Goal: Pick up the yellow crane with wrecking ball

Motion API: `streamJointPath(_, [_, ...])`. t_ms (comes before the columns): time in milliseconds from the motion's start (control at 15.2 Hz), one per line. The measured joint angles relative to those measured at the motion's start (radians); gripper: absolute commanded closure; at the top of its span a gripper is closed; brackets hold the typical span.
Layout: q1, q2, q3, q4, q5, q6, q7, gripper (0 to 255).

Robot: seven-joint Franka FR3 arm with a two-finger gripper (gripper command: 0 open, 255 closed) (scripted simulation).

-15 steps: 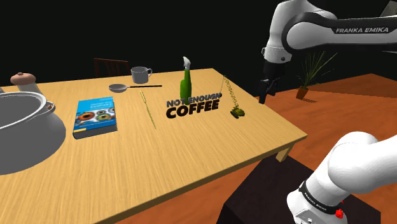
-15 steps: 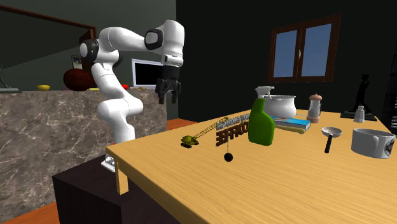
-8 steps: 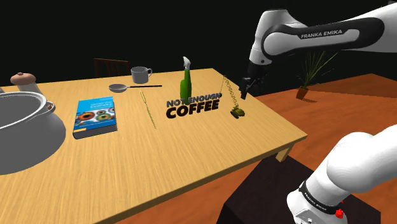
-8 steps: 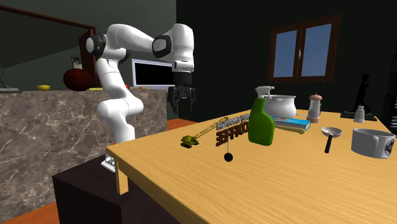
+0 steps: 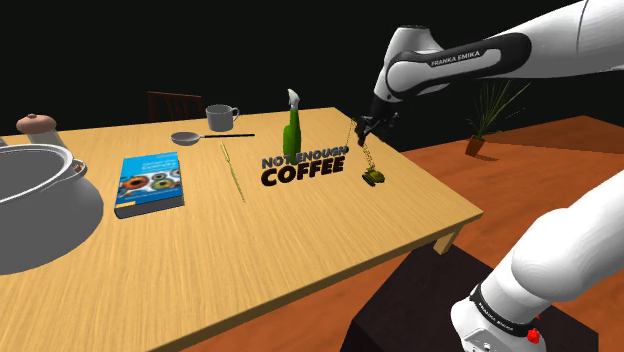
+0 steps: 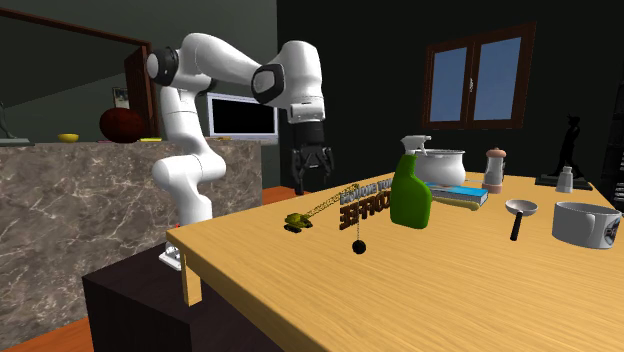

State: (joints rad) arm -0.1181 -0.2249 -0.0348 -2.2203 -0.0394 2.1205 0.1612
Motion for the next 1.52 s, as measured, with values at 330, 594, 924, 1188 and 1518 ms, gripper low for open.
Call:
streamJointPath(330, [-0.005,0.039,-0.005,-0.028,0.002,0.08,0.007,0])
streamJointPath(594, [-0.004,0.053,-0.004,-0.055,0.001,0.122,0.01,255])
streamJointPath(924, [-0.004,0.055,-0.004,-0.057,0.001,0.126,0.011,255])
streamJointPath(1188, [-0.004,0.055,-0.004,-0.057,0.001,0.126,0.011,255])
streamJointPath(1518, [-0.004,0.043,-0.004,-0.03,0.002,0.087,0.009,255])
